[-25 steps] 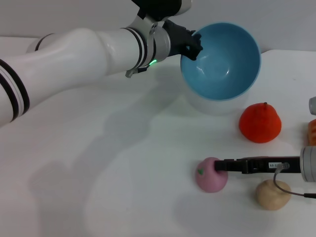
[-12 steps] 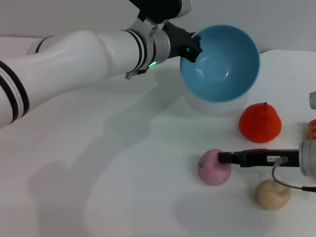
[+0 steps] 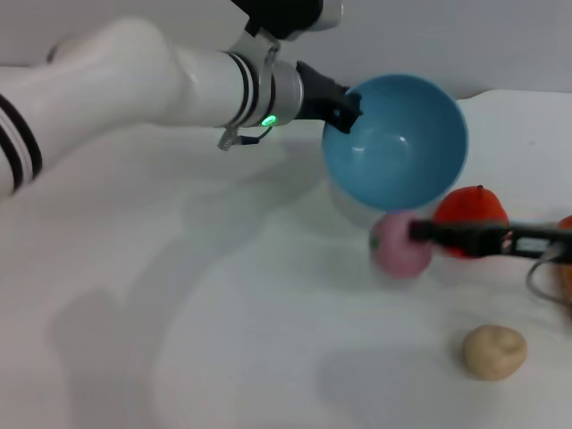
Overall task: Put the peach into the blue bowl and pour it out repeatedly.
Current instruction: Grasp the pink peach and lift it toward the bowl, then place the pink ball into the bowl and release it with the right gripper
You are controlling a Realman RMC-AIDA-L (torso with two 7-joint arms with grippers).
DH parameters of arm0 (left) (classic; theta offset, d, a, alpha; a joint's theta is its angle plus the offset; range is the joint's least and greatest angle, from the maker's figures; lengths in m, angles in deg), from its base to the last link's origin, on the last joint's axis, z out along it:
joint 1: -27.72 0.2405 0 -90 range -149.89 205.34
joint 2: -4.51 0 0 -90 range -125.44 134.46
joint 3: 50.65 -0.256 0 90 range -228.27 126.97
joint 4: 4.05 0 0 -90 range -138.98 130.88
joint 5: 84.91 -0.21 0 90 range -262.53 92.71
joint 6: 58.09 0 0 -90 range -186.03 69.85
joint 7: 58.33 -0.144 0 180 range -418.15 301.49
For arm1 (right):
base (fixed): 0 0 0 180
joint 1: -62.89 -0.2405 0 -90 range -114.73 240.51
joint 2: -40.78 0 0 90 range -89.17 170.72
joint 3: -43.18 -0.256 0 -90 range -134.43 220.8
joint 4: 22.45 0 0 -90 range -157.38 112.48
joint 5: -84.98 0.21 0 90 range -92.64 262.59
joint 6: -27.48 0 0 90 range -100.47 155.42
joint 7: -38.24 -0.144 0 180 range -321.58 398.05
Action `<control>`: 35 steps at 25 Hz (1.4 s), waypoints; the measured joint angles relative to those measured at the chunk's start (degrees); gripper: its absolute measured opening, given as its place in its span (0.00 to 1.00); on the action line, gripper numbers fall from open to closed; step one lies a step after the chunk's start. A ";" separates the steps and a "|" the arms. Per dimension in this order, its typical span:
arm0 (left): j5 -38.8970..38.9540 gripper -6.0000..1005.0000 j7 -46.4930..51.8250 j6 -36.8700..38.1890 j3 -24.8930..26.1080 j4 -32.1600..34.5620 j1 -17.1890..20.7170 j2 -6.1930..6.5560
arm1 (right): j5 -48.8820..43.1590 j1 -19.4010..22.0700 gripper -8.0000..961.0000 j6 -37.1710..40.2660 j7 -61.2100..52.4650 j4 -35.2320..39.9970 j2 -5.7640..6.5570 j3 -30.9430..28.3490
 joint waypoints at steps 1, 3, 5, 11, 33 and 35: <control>0.00 0.01 0.00 0.00 0.00 0.00 0.00 0.00 | 1.10 0.85 0.05 1.77 -0.01 2.22 0.00 0.05; -3.02 0.01 0.67 6.35 4.18 0.22 -0.96 0.05 | 2.66 2.24 0.05 5.10 -0.63 6.79 0.06 -0.09; -7.13 0.01 3.79 10.39 5.24 1.02 -1.87 0.06 | 3.13 3.08 0.05 7.18 -2.33 10.95 0.10 -0.27; -14.65 0.01 15.56 22.87 4.44 4.29 -6.70 -0.45 | 3.37 3.13 0.06 11.83 -6.31 17.83 0.15 -0.74; -11.18 0.01 20.86 18.53 -5.76 6.94 -6.79 -0.46 | 2.70 5.29 0.07 8.21 -4.57 12.58 0.02 -1.11; -11.24 0.01 20.87 18.51 -5.58 6.60 -6.75 -0.46 | 4.20 5.89 0.12 8.18 -3.28 12.56 -0.01 -1.83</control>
